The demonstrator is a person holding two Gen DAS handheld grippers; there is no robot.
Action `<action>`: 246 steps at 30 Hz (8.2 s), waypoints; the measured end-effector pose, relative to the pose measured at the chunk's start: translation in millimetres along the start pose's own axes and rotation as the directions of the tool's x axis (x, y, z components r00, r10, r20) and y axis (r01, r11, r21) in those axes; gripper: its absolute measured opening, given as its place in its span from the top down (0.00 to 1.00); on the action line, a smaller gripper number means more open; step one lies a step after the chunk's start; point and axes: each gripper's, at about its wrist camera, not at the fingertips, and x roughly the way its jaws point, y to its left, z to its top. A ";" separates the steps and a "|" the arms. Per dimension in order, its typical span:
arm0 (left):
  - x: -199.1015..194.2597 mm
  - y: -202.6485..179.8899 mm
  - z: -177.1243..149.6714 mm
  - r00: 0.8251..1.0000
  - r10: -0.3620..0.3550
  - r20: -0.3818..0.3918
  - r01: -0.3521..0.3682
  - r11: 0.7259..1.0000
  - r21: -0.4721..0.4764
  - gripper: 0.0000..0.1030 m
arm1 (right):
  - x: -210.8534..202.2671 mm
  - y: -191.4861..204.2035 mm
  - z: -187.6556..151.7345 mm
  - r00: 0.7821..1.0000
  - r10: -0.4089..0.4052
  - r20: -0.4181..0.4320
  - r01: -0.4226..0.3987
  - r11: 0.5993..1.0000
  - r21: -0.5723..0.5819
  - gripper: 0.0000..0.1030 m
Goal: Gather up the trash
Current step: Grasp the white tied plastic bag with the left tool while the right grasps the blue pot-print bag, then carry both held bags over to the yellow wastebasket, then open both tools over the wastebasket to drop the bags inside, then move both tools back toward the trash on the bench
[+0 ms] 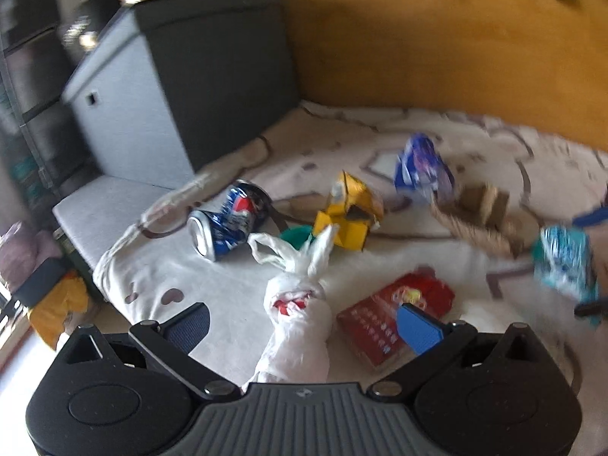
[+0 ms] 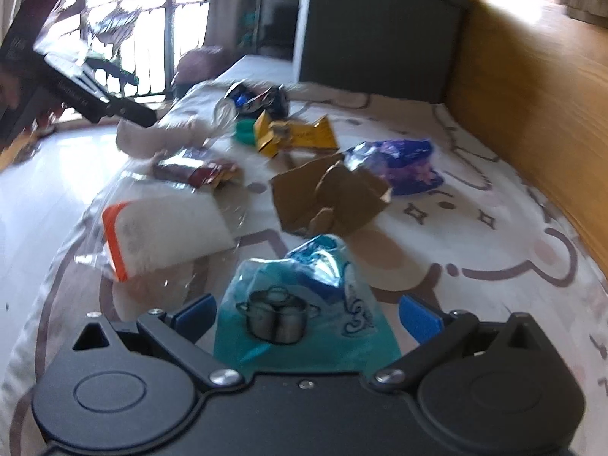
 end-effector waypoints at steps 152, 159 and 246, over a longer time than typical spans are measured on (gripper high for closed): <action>28.6 157.2 -385.9 0.890 0.025 -0.456 -0.395 0.543 -0.741 0.68 | 315.0 358.9 34.9 0.850 0.352 -0.393 -0.285 0.933 0.219 0.05; 32.0 162.6 -377.1 0.895 0.041 -0.443 -0.385 0.570 -0.726 0.66 | 314.3 353.3 29.9 0.842 0.330 -0.426 -0.270 0.942 0.198 0.02; -229.2 88.8 -183.7 0.863 0.423 -0.277 -0.497 0.609 -0.618 0.00 | 16.5 257.3 128.6 0.989 0.147 -0.019 -0.146 0.989 0.009 0.00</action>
